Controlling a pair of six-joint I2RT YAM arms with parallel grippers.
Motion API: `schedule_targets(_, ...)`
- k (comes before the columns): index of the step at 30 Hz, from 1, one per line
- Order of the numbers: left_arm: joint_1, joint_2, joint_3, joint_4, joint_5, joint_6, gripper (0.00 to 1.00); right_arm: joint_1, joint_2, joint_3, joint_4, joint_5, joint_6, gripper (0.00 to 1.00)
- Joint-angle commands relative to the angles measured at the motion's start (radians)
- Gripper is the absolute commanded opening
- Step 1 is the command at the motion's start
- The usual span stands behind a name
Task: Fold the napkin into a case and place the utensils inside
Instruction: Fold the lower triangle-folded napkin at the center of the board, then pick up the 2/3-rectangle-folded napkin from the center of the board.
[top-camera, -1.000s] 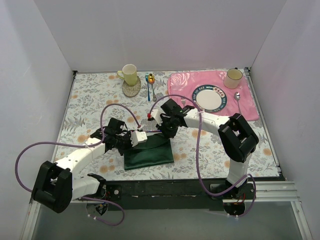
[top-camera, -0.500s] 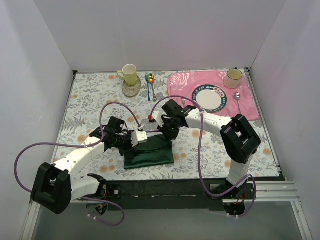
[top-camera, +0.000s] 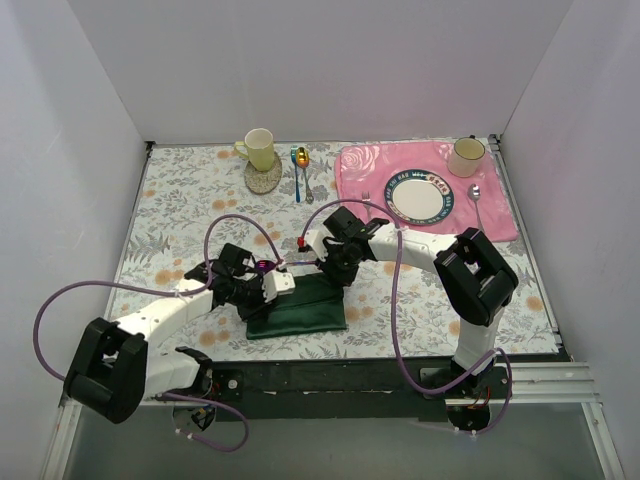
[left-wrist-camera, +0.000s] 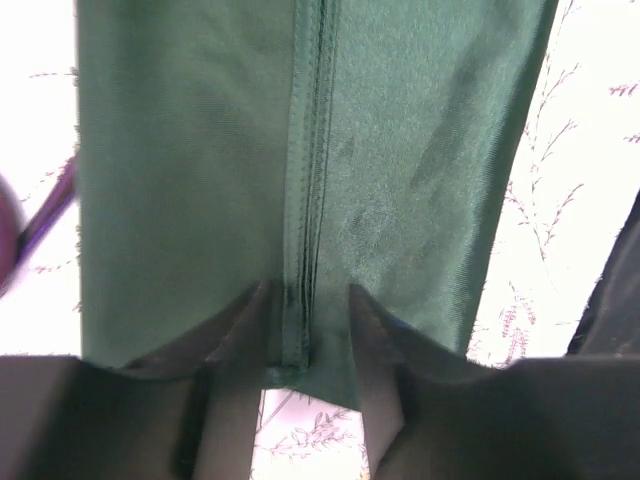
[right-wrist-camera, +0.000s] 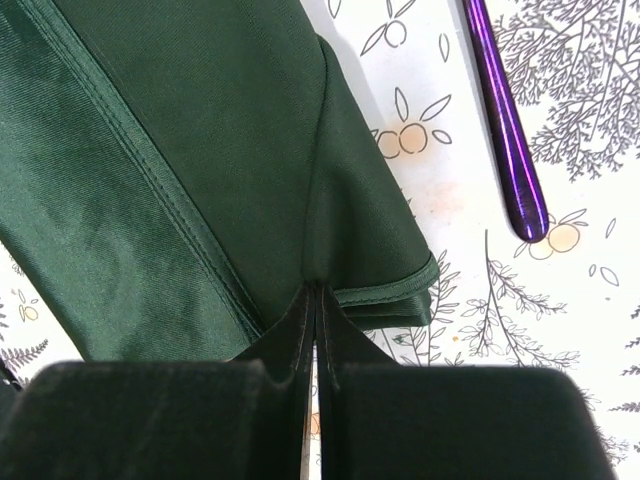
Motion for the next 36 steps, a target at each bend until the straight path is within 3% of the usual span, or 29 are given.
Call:
schedule_targets(1, -0.008, -0.143, 0.026, -0.01, 0.047, -0.059, 0.41, -0.005, 0.061, -0.025, 0.039, 0.054, -0.019, 0.01)
schedule_targets(6, -0.08, -0.179, 0.053, -0.013, 0.049, -0.107, 0.45, -0.005, 0.057, -0.033, 0.037, 0.037, -0.009, 0.01)
schedule_targets(13, -0.338, -0.202, -0.018, 0.087, -0.066, -0.18, 0.45, -0.005, 0.057, -0.03, 0.04, 0.033, 0.001, 0.01)
schedule_targets(21, -0.519, -0.17, -0.076, 0.209, -0.189, -0.214, 0.45, -0.005, 0.051, -0.043, 0.054, 0.028, -0.003, 0.01)
schedule_targets(36, -0.626, -0.095, -0.151, 0.308, -0.354, -0.191, 0.27, -0.006, 0.044, -0.054, 0.065, 0.025, -0.029, 0.01)
